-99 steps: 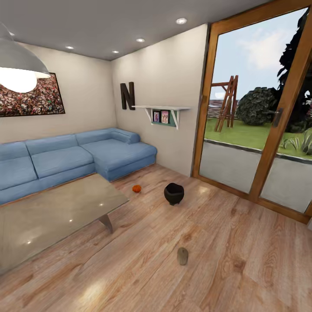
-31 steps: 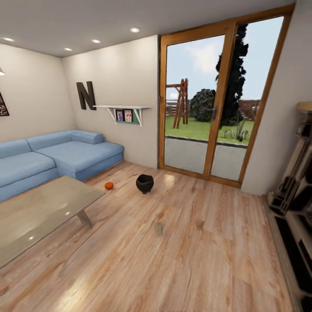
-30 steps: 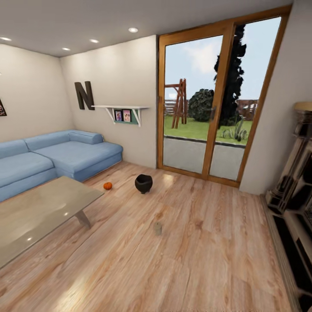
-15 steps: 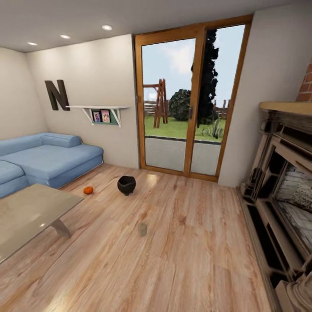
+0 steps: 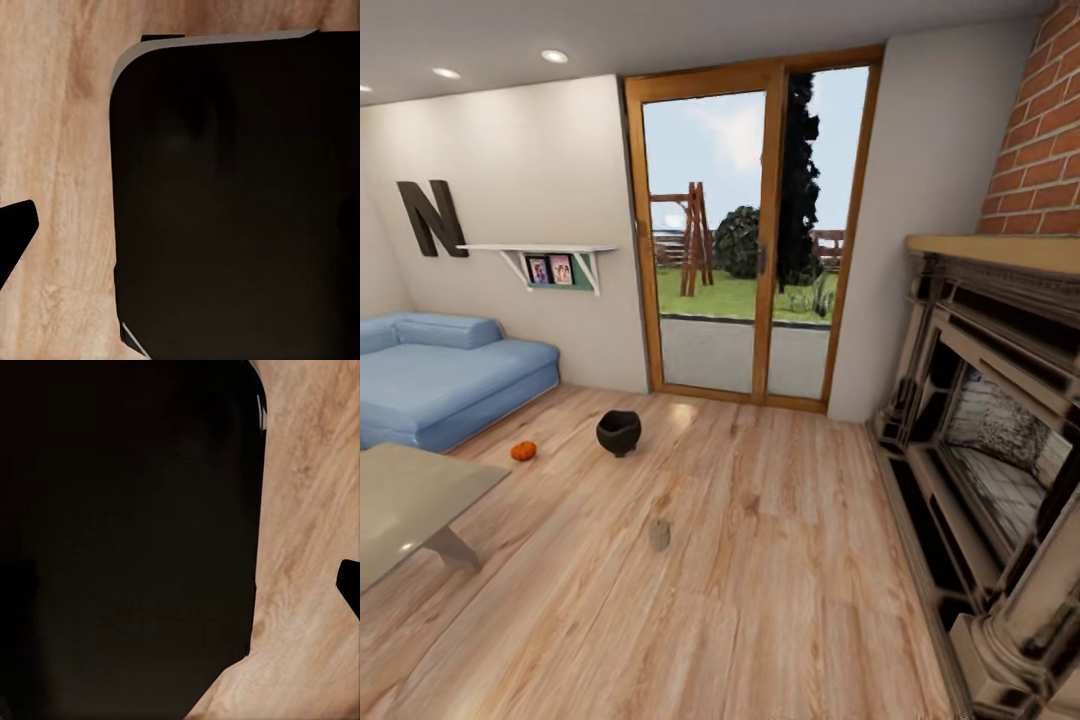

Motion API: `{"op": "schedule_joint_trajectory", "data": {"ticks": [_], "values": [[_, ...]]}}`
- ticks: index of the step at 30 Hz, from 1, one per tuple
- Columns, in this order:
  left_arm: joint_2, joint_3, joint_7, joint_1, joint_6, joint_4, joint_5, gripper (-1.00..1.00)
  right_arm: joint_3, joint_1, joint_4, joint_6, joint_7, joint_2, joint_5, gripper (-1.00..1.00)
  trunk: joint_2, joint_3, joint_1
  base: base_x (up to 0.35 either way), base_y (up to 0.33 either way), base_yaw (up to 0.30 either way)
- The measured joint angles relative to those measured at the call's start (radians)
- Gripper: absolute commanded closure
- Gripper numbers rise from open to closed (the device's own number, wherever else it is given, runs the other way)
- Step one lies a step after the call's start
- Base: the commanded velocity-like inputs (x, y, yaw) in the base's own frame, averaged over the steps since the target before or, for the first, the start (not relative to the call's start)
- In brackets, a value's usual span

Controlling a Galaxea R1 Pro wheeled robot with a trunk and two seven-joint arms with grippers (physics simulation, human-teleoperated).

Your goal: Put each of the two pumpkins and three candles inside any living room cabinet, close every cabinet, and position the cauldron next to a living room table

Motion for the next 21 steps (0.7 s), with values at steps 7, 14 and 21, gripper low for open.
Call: {"op": "schedule_joint_trajectory", "data": {"ticks": [7, 14, 21], "values": [[0.001, -0.001, 0.0, 0.001, 0.0, 0.004, 0.005, -1.0, 0.0, 0.0, -0.001, 0.0, 0.001, -0.003, 0.0, -1.0, 0.0, 0.0, 0.0, -0.126, 0.034, -0.27], [0.004, -0.001, 0.0, 0.002, -0.001, 0.01, 0.004, -1.0, 0.0, 0.0, -0.002, 0.0, 0.002, -0.003, 0.0, -1.0, 0.0, 0.0, 0.001, -0.304, 0.119, -0.272], [0.005, -0.001, 0.0, 0.002, -0.001, 0.011, 0.003, -1.0, 0.0, 0.0, -0.002, 0.0, 0.003, -0.003, 0.0, -1.0, 0.0, 0.0, 0.0, -0.213, 0.112, -0.272]]}}
